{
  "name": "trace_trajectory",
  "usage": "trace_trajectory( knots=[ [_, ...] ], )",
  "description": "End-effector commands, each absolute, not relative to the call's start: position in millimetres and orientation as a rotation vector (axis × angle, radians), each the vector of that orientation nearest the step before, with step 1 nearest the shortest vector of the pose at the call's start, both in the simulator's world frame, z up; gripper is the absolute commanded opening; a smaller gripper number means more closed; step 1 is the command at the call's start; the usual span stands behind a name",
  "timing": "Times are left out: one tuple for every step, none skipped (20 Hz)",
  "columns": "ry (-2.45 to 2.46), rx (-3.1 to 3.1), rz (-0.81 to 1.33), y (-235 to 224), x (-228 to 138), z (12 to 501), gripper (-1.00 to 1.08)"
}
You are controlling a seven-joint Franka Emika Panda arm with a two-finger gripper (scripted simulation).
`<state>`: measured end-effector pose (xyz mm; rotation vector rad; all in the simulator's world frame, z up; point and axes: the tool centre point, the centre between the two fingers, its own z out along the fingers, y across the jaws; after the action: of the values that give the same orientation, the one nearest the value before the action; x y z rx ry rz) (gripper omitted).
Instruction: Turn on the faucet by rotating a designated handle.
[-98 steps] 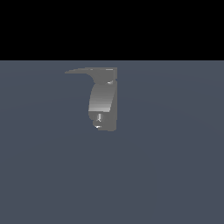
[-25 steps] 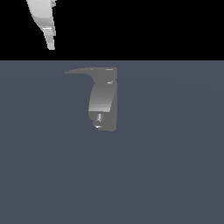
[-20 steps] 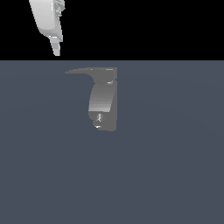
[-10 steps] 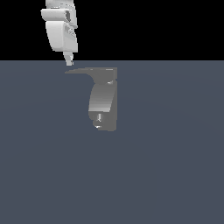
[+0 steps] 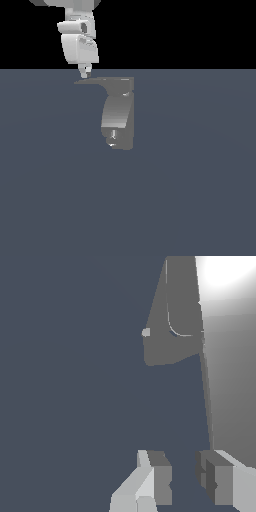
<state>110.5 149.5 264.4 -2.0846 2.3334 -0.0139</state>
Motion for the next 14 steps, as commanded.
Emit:
trace_trajectory(
  knots=[
    [2.379,-2.054,-0.002,138.6,116.1,250.0,-1.00],
    [2.385,-2.047,-0.002,137.7,117.6,249.3,-1.00],
    [2.390,-2.041,-0.002,136.9,118.7,248.7,-1.00],
    [2.393,-2.037,-0.002,136.4,119.5,248.3,-1.00],
    [2.395,-2.034,-0.002,136.1,120.0,248.0,-1.00],
    [2.396,-2.033,-0.002,136.0,120.1,247.9,-1.00],
    [2.396,-2.033,-0.002,136.0,120.1,247.9,-1.00],
    [2.396,-2.033,-0.002,136.0,120.1,247.9,-1.00],
    [2.396,-2.033,-0.002,136.0,120.1,247.9,-1.00],
    [2.367,-2.037,-0.017,146.7,120.2,264.8,-1.00],
    [2.368,-2.037,-0.017,146.9,117.8,264.3,-1.00],
    [2.369,-2.037,-0.017,147.2,115.4,264.0,-1.00],
    [2.369,-2.037,-0.016,147.5,113.0,263.6,-1.00],
    [2.370,-2.037,-0.016,147.8,110.5,263.2,-1.00]
  ],
)
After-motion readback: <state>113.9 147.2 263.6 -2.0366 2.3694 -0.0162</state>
